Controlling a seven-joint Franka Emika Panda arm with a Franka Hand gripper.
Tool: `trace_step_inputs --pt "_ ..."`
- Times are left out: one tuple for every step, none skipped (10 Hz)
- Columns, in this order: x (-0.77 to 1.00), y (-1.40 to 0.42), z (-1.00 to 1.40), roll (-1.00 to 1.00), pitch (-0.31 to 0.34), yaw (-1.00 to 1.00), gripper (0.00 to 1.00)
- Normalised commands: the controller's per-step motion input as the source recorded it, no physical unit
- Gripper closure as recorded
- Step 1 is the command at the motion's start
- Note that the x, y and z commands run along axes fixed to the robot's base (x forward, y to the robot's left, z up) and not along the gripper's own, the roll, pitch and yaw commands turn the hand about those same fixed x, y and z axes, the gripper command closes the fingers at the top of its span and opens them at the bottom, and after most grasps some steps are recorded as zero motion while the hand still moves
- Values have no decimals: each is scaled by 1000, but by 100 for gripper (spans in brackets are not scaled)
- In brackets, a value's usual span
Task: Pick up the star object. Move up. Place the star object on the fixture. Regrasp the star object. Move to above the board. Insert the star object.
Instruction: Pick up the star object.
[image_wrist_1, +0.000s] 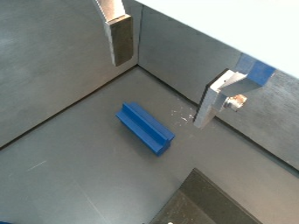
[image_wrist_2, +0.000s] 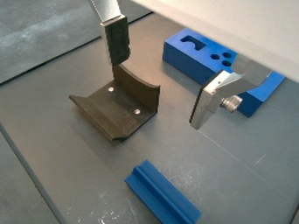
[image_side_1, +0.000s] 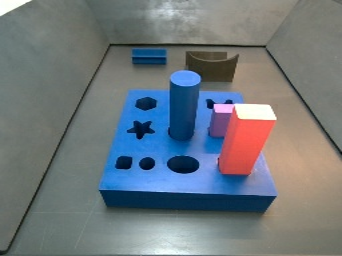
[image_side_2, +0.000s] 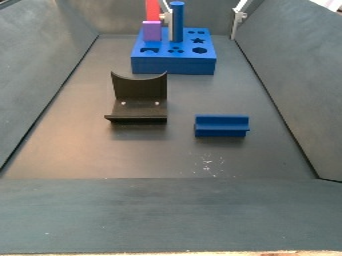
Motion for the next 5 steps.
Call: trace_step_inputs --pt "-191 0 -66 0 0 0 0" --pt "-220 0 0 0 -56 -131 0" --pt "-11 0 0 0 0 -37 0" --pt "-103 117 -140 0 0 -311 0" --pt "-26 214 -251 -7 3 -529 0"
